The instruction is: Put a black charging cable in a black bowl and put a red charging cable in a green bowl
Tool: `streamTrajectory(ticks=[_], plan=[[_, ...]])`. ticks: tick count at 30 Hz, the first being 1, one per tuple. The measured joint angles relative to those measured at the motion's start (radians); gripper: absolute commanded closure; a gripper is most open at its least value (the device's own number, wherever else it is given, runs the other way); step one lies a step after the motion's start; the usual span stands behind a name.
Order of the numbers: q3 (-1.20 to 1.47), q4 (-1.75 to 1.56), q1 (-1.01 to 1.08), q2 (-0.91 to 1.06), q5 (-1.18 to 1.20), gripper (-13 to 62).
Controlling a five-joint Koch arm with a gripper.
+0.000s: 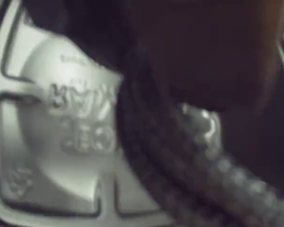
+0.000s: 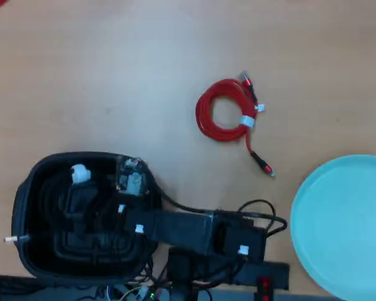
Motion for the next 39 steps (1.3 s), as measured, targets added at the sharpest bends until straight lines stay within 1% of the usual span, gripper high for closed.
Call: streamTrajectory(ticks=[3,8,11,13,19,22,24,25,28,31,34,36,39], plan=[[0.0,0.0,-0.002,0.0,0.0,43.6],[-0.008,-0.012,-0.003,0.0,-0.069,21.6],[-0.006,-0.02,-0.003,0.0,-0.094,12.9],[-0.006,-0.009,-0.003,0.0,-0.1,11.0],[-0.006,0.181,0.009,0.005,-0.101,11.0],[-0.006,0.284,0.046,0.052,-0.101,11.1],[-0.006,0.333,0.084,0.112,-0.1,12.7],[-0.006,0.354,0.101,0.143,-0.1,15.0],[-0.017,0.414,0.147,0.206,-0.1,27.7],[-0.124,0.471,0.175,0.235,-0.101,41.8],[-0.241,0.502,0.213,0.242,-0.101,51.6],[-0.25,0.523,0.264,0.245,-0.101,55.7],[-0.249,0.549,0.374,0.247,-0.1,56.7]])
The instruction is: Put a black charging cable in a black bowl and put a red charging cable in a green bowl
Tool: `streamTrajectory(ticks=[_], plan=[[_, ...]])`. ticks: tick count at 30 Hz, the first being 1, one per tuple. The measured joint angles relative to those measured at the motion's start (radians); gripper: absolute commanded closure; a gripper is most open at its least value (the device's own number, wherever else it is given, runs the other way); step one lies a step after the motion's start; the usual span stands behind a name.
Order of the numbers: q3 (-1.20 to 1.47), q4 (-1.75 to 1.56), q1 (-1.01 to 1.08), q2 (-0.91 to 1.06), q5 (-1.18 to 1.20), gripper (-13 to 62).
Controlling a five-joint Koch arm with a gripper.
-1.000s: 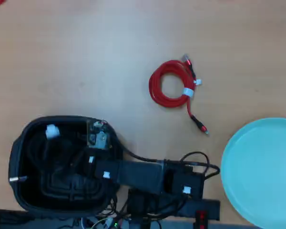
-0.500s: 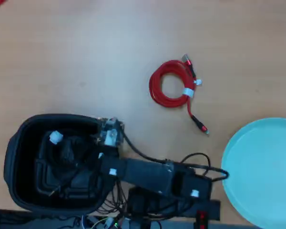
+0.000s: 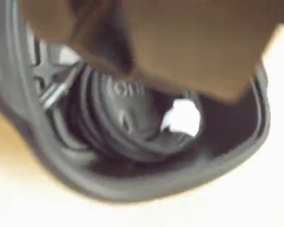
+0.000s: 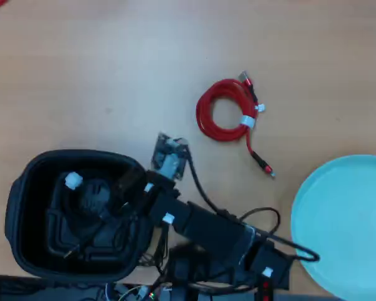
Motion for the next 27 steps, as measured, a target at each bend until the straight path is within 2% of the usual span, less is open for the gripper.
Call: streamTrajectory(ticks=[10,14,21,27], plan=[[0.0,0.0,0.456,-0.005,-0.002,56.9],[0.0,-0.014,0.612,-0.158,0.005,56.9],[0.037,-0.044,0.758,-0.385,0.012,56.8],[0.044,-0.046,0.861,-0.414,-0.049,56.9]])
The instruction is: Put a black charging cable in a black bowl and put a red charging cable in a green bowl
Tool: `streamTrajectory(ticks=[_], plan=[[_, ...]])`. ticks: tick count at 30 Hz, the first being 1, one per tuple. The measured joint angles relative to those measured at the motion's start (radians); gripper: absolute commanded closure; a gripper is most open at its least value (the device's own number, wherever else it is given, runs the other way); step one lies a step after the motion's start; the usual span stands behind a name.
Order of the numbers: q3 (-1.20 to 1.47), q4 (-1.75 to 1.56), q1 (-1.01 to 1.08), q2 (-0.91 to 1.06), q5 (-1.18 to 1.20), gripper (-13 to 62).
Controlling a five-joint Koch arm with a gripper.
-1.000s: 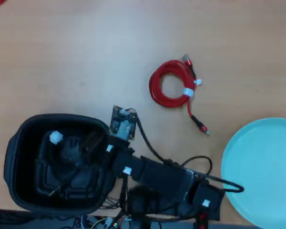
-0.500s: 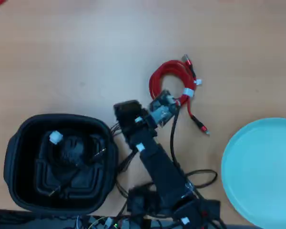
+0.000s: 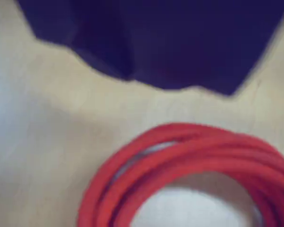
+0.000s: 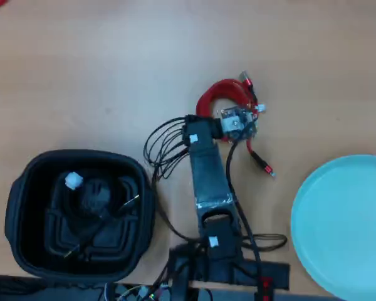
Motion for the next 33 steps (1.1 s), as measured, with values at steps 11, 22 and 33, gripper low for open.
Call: streamTrajectory(ticks=[11,22,33], plan=[[0.0,0.098,0.15,0.0,-0.11,42.4],[-0.002,0.101,0.153,-0.067,-0.11,17.8],[-0.006,0.084,0.158,-0.282,-0.112,19.8]])
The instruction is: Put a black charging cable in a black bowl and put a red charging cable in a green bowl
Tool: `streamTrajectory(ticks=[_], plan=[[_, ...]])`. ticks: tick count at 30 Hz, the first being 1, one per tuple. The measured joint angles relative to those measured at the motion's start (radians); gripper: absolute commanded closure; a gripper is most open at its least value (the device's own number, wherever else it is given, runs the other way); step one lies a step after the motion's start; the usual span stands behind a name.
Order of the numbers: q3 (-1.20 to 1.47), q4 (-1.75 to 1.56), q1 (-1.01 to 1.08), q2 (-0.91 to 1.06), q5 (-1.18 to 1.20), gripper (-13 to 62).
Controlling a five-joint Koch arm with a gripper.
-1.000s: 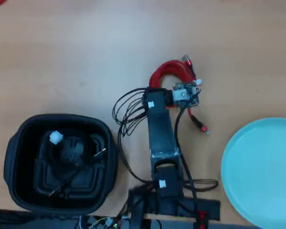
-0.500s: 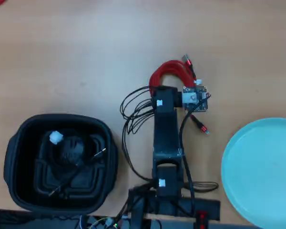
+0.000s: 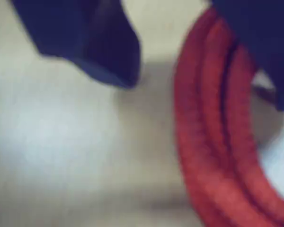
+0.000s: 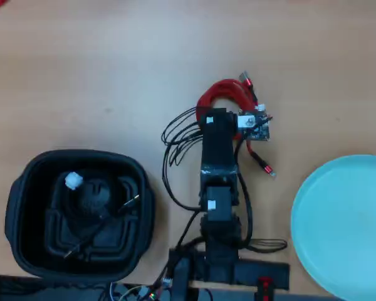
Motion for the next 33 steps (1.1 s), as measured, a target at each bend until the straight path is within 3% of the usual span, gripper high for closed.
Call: streamTrajectory(ticks=[3,11,25,33], plan=[[-0.002,-0.003,0.008,-0.005,0.002,26.1],[-0.011,-0.046,0.035,-0.008,0.005,56.8],[-0.02,-0.06,0.057,-0.002,0.233,57.1],[-0.009,0.063,0.155,0.357,0.258,57.1]])
